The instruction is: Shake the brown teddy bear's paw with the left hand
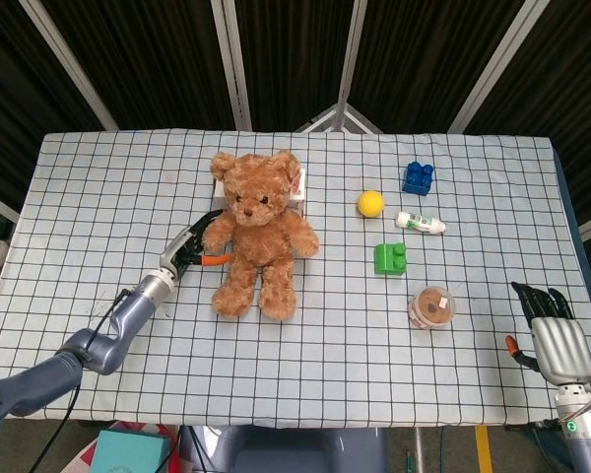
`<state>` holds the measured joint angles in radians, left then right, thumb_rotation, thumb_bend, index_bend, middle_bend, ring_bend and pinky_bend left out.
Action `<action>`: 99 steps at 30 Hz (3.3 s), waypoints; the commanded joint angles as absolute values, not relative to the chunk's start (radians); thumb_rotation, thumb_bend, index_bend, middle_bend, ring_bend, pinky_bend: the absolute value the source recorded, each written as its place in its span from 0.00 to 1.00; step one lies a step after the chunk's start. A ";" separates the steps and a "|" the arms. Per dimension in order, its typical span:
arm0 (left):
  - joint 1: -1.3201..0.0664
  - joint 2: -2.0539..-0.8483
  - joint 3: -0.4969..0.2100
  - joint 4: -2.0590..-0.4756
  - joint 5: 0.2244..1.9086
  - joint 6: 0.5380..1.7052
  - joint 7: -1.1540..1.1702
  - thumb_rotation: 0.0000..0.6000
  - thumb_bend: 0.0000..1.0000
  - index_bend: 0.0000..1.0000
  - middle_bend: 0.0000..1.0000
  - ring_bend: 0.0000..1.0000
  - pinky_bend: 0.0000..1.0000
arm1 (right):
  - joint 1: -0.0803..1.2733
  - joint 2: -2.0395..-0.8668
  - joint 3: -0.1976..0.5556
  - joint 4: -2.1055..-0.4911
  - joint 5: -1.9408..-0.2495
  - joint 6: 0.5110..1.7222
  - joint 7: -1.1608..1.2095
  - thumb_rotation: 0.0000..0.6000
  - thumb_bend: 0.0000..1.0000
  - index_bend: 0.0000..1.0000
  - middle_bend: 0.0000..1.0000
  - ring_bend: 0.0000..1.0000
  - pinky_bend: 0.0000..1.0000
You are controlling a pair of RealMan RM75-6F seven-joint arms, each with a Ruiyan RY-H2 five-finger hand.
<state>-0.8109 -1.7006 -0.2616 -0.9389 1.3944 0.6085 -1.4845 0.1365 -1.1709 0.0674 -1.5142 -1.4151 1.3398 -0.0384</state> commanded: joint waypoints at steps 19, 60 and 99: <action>-0.780 -1.758 -0.338 -0.958 1.215 0.639 -1.294 1.00 0.35 0.23 0.27 0.09 0.25 | 0.139 -1.158 0.062 -1.522 -1.407 1.322 -0.021 1.00 0.37 0.05 0.14 0.13 0.07; -0.768 -1.831 -0.487 -0.971 0.900 0.647 -0.858 1.00 0.64 0.48 0.55 0.22 0.34 | 0.141 -1.146 0.055 -1.528 -1.407 1.307 0.013 1.00 0.37 0.05 0.14 0.13 0.07; -0.752 -1.851 -0.487 -0.987 0.799 0.699 -0.564 1.00 0.64 0.46 0.52 0.20 0.34 | 0.143 -1.141 0.052 -1.538 -1.405 1.303 0.010 1.00 0.37 0.05 0.14 0.13 0.07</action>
